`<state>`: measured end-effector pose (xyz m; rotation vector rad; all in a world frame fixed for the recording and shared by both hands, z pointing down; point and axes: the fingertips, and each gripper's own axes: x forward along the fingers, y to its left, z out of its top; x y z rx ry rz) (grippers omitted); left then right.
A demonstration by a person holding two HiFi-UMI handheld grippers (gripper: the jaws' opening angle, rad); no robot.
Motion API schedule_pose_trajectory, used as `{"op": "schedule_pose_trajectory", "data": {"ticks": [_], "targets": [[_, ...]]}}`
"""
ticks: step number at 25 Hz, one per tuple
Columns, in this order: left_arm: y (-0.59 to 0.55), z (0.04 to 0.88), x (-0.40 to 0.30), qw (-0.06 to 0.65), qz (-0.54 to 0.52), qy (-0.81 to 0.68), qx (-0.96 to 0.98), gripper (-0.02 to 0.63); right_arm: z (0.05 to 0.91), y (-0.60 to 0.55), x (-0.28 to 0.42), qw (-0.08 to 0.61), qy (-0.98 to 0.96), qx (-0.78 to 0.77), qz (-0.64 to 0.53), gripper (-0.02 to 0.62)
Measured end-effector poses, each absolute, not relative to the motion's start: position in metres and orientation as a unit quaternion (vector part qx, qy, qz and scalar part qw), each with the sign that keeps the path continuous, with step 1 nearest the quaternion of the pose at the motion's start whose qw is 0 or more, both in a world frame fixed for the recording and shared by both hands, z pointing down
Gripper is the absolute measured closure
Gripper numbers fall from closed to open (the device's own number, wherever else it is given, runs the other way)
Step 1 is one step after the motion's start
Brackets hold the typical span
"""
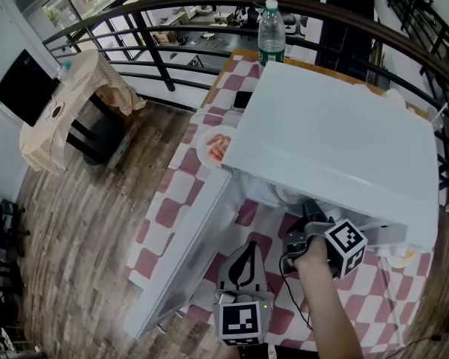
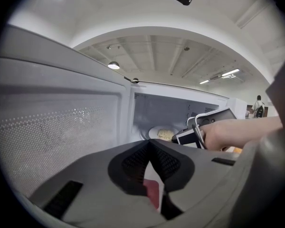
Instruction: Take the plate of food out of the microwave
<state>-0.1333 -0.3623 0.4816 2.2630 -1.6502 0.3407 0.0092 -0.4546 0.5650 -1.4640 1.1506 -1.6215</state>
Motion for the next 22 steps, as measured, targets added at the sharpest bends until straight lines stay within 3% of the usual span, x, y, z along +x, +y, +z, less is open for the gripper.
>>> {"op": "schedule_pose_trajectory", "data": {"ticks": [17,22], "targets": [[-0.360,0.490,-0.127,0.163,0.110,-0.574,0.795,0.592,0.560,-0.408,0.015,0.327,0.427,-0.552,-0.637,0.581],[-0.364,0.504,-0.115,0.196,0.115,-0.565,0.793,0.597,0.560,-0.397,0.023,0.323,0.438,-0.549,-0.634,0.581]]}}
